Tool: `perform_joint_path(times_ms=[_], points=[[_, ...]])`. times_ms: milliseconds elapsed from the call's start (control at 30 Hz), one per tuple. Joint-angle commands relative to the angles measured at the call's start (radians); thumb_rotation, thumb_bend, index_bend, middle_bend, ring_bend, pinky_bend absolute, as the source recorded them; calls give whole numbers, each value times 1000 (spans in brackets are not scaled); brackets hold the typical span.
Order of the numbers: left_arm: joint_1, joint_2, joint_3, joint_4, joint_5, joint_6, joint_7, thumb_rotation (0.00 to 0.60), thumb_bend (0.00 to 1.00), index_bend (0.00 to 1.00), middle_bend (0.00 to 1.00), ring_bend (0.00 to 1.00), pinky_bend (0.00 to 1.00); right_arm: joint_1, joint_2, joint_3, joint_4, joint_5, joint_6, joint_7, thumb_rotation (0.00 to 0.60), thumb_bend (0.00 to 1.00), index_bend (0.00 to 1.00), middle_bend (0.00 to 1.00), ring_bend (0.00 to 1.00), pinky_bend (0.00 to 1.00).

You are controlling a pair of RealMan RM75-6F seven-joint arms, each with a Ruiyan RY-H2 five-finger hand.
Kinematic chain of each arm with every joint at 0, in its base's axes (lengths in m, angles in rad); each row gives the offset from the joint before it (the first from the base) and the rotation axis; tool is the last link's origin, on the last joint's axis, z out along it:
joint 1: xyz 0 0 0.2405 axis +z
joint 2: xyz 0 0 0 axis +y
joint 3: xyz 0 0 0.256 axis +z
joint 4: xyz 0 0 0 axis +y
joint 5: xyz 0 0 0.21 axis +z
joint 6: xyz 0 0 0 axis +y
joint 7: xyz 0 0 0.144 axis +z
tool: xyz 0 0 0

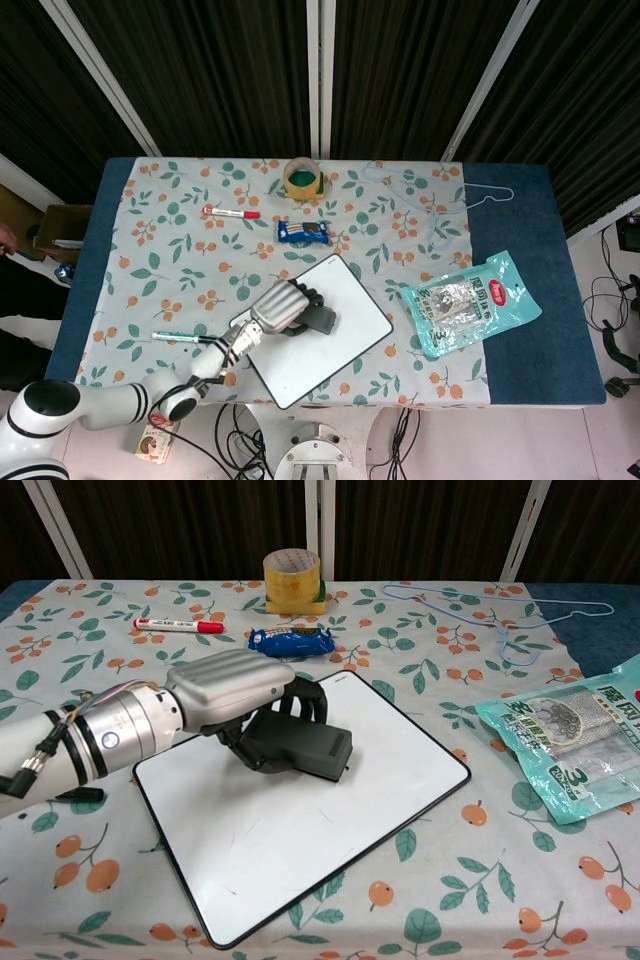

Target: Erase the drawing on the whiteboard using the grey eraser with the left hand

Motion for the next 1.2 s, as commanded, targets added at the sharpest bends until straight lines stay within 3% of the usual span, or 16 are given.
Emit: perform_joint_path(times_ms=[33, 633, 1200], points=[[-5, -12, -6, 18, -5, -2, -7, 600, 439, 621, 564, 526, 579, 0, 0, 0, -1, 2, -2, -2, 600, 280, 0, 0, 0, 0], [-48, -66, -60, 123, -49, -20, -34, 600, 452, 622, 566, 530, 581, -2, 9, 6, -8, 10, -4, -4, 600, 282, 0, 0, 0, 0], [-34, -36, 11, -1, -1, -7, -27, 600, 453, 625, 568, 533, 590, -1, 6, 5, 0, 4, -5, 6, 600, 282, 0, 0, 0, 0]])
